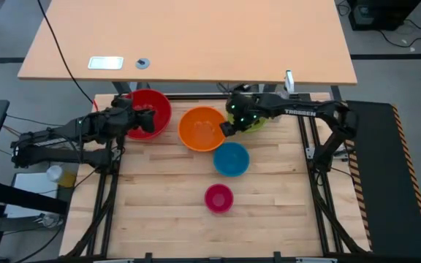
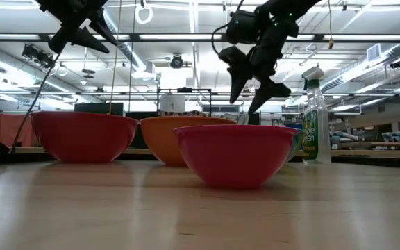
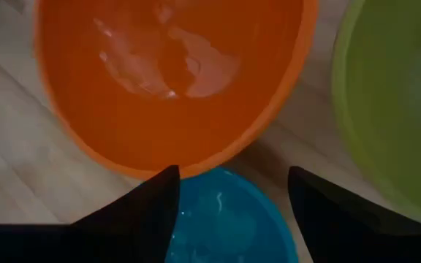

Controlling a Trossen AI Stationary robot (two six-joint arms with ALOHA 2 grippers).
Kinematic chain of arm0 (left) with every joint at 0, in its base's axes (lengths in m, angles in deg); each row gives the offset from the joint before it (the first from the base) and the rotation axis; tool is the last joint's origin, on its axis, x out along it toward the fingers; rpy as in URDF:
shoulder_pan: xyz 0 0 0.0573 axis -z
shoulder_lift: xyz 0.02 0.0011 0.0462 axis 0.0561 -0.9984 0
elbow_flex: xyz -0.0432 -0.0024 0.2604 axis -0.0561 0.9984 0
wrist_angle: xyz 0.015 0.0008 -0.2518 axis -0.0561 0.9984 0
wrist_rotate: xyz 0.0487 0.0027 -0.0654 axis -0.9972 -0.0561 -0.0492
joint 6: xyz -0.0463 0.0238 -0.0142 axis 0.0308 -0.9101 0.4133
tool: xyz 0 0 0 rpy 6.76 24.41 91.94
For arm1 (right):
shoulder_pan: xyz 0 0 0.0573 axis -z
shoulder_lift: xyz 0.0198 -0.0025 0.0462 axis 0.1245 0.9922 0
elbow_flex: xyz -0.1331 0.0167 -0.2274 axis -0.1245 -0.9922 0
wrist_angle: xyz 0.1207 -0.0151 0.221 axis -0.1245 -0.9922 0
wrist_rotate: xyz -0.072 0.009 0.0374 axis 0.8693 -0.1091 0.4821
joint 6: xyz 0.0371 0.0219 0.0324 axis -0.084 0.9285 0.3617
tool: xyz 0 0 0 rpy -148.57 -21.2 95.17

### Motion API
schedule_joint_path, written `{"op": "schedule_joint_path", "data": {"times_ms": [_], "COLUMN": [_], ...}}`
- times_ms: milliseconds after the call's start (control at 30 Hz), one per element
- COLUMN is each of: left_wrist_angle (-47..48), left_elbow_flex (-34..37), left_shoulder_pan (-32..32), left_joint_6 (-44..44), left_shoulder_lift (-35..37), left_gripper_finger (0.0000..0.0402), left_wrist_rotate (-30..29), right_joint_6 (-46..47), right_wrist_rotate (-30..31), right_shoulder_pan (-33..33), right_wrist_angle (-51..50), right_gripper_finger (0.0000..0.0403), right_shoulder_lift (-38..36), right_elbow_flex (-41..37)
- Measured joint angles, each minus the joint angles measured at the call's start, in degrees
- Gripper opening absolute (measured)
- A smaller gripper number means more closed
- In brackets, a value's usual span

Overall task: Nest bowls inside each other
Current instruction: Stack the orange bowl on top of the red bowl

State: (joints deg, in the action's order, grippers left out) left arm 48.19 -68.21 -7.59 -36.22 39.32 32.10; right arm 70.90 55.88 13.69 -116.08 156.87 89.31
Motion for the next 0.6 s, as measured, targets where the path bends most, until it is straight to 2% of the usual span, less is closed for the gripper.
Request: {"op": "schedule_joint_path", "data": {"times_ms": [167,333,467,600], "left_wrist_angle": [-0.02,-0.01,0.01,0.03], "left_elbow_flex": [0.02,0.02,0.04,0.04], "left_shoulder_pan": [-1.86,-1.95,-1.95,-1.95], "left_joint_6": [-2.64,-5.3,-6.17,-6.21], "left_shoulder_lift": [0.0,0.0,0.0,0.0], "left_gripper_finger": [0.0148,0.0148,0.0148,0.0148], "left_wrist_rotate": [3.34,3.37,3.39,3.39], "right_joint_6": [5.3,8.41,9.11,9.12], "right_wrist_rotate": [6.08,8.26,7.63,7.77], "right_shoulder_pan": [-2.03,-2.33,-2.32,-2.72], "right_wrist_angle": [1.59,5.22,6.66,8.25], "right_gripper_finger": [0.026,0.0248,0.0227,0.0186], "right_shoulder_lift": [1.93,4.63,7.77,9.37], "right_elbow_flex": [0.0,0.0,-0.07,-0.07]}}
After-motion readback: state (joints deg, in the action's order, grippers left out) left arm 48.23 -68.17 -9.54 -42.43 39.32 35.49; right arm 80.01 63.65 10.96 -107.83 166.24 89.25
